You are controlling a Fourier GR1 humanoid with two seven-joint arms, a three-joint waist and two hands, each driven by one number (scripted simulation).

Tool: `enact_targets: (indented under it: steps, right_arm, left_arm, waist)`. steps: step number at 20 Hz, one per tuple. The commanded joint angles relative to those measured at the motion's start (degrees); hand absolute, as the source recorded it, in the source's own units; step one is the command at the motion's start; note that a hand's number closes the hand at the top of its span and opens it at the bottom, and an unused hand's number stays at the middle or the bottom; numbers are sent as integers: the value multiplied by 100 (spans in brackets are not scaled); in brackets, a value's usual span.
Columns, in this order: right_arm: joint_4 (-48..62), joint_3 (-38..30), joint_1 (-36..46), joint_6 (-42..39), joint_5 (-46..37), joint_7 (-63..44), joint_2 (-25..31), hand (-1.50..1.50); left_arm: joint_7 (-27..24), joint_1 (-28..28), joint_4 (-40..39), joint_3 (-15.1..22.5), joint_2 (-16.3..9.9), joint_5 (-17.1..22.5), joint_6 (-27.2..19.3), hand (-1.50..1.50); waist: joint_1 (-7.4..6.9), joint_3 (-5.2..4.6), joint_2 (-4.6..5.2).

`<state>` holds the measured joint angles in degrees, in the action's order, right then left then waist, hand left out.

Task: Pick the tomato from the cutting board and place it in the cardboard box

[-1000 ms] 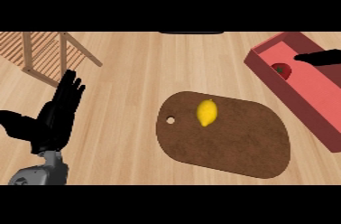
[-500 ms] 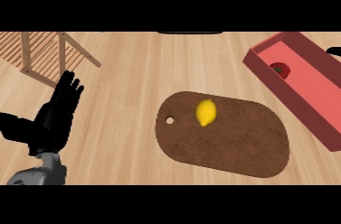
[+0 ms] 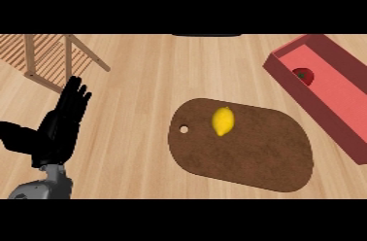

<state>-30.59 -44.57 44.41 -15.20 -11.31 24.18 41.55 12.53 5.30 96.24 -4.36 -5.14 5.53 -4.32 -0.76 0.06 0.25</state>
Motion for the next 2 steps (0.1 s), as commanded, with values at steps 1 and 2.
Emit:
enact_targets:
  steps: [1,2]
  right_arm:
    - [276,-133,-554,-293,227,585,269,-150]
    - [752,-23,-74,-20,162,686,270,-150]
  left_arm:
    - [185,324,-84,-210,-184,57,-10,0]
    - [59,31,84,129,114,-91,-92,0]
  waist:
    - [41,2,0]
    - [-51,5,19]
